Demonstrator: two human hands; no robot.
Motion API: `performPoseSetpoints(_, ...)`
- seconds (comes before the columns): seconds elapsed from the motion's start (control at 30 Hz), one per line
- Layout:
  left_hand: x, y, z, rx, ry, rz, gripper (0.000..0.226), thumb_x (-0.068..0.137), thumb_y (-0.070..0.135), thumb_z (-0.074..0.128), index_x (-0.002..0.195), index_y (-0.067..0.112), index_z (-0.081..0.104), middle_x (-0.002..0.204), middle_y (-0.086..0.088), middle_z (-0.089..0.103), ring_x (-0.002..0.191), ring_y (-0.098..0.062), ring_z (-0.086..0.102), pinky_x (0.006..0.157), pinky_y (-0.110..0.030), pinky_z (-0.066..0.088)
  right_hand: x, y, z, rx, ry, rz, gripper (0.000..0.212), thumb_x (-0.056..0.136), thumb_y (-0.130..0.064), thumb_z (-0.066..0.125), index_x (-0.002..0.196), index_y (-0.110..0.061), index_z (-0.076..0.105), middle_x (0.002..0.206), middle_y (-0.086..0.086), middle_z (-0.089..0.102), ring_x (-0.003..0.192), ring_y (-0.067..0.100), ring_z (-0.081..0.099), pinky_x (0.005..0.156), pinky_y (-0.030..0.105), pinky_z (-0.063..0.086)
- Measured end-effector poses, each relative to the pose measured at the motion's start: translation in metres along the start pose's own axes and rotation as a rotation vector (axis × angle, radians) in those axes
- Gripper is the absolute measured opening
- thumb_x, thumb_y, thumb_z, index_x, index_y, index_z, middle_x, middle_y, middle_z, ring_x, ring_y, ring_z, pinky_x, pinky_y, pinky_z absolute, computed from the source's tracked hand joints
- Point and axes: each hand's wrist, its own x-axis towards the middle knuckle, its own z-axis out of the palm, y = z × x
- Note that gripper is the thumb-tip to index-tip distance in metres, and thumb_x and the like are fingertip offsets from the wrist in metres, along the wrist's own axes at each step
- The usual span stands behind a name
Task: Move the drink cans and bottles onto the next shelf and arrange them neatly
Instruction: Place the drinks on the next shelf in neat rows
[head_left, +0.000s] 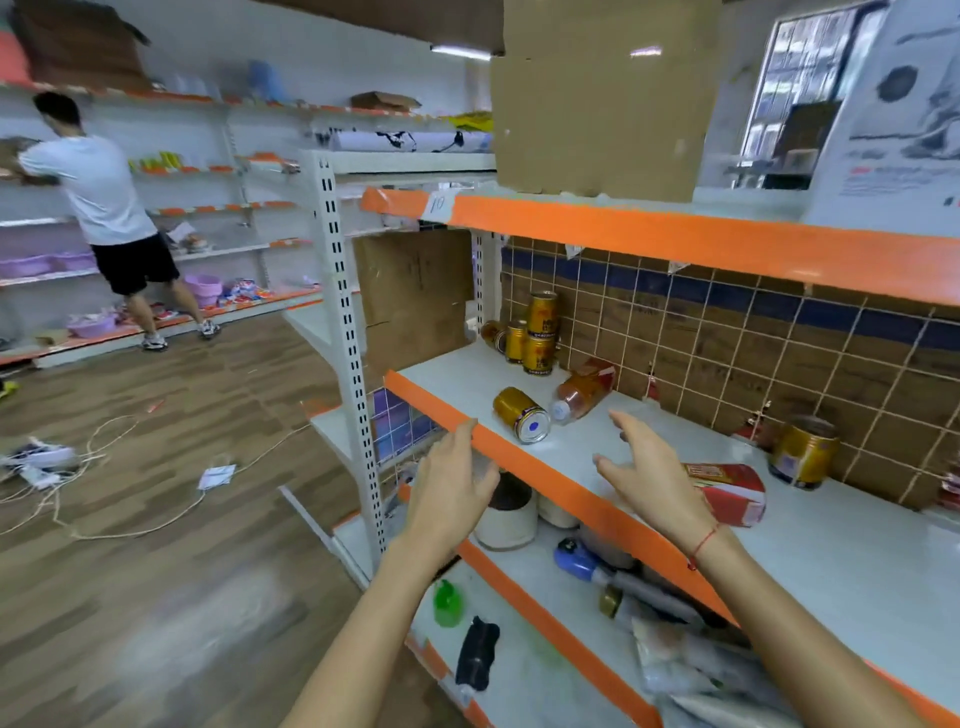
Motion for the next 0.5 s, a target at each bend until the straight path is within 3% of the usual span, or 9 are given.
performPoseSetpoints(0.5,0.128,-0.061,0.017,-0.035,-0.072,0.002,0.054,0.094,0.028,0.053,0.143,0.016,0.032,0.134,-0.008,0.05,0.12,-0.024,0.049,0.095,-0.038,0.043,0.096,0.005,0.043,0.037,0.066,0.101,0.057,0.088,-0.014,0.061,0.141,-0.015,0.038,0.137,0.006,0.051,0.115,0.025,0.054,0.089,0.028,0.04)
